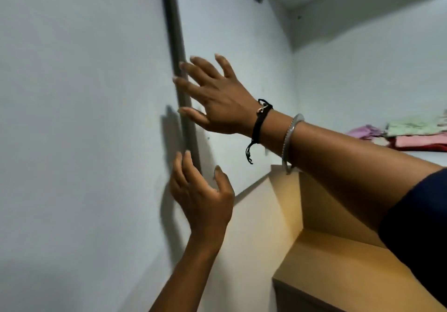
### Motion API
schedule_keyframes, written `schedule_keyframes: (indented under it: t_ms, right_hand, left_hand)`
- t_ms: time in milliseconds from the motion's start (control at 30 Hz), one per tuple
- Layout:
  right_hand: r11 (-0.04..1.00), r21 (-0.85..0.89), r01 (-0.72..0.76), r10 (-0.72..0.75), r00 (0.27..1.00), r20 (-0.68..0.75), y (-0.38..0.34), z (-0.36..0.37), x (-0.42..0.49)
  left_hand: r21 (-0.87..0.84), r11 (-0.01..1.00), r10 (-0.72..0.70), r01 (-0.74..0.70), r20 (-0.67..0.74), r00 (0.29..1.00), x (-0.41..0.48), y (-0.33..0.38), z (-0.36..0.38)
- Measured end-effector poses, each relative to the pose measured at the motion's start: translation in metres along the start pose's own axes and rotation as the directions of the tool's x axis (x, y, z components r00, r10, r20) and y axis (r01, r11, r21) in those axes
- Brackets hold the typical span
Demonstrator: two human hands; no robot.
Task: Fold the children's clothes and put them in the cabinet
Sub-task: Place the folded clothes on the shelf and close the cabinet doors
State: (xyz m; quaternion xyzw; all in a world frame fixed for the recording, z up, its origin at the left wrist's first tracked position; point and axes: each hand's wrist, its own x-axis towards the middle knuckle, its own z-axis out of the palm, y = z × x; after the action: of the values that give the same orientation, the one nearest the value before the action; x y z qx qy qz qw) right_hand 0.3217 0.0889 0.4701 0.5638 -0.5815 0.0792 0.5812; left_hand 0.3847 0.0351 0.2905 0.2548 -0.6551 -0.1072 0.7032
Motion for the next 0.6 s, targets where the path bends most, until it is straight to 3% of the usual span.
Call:
schedule_keyframes:
  t_ms: [67, 133, 233, 367, 433, 533, 600]
  right_hand:
    - [0.992, -0.072, 0.106, -0.092, 0.981, 0.171, -0.019, 0.006, 0.016]
    - [0.975, -0.141, 0.174, -0.133, 0.956, 0.262, -0.025, 0.012, 0.017]
    - [0.97, -0.176, 0.167, -0.132, 0.972, 0.195, -0.02, 0.006, 0.01]
    - [0.965, -0.219, 0.142, -0.121, 0.987, 0.104, 0.014, -0.016, -0.023]
    - [0.947, -0.29, 0.139, -0.089, 0.98, 0.18, 0.038, -0.032, -0.047]
    - [0.881, -0.457, 0.121, 0.049, 0.938, 0.344, 0.078, -0.052, -0.083]
    - [0.837, -0.542, 0.073, 0.154, 0.92, 0.361, 0.106, -0.059, -0.103]
  left_hand:
    - [0.058, 0.989, -0.146, 0.137, 0.199, 0.969, 0.006, -0.017, -0.007]
    - [0.008, 0.993, -0.117, 0.122, 0.34, 0.933, 0.003, -0.028, -0.006]
    - [-0.124, 0.99, -0.019, 0.061, 0.312, 0.95, -0.004, -0.032, -0.004]
    - [-0.18, 0.952, 0.278, -0.246, 0.182, 0.943, -0.028, -0.011, 0.021]
    - [-0.308, 0.933, 0.26, -0.188, 0.214, 0.942, -0.044, 0.012, 0.042]
    - [-0.552, 0.834, 0.206, 0.016, 0.338, 0.918, -0.065, 0.055, 0.083]
    - [-0.601, 0.798, 0.242, 0.052, 0.398, 0.885, -0.077, 0.083, 0.113]
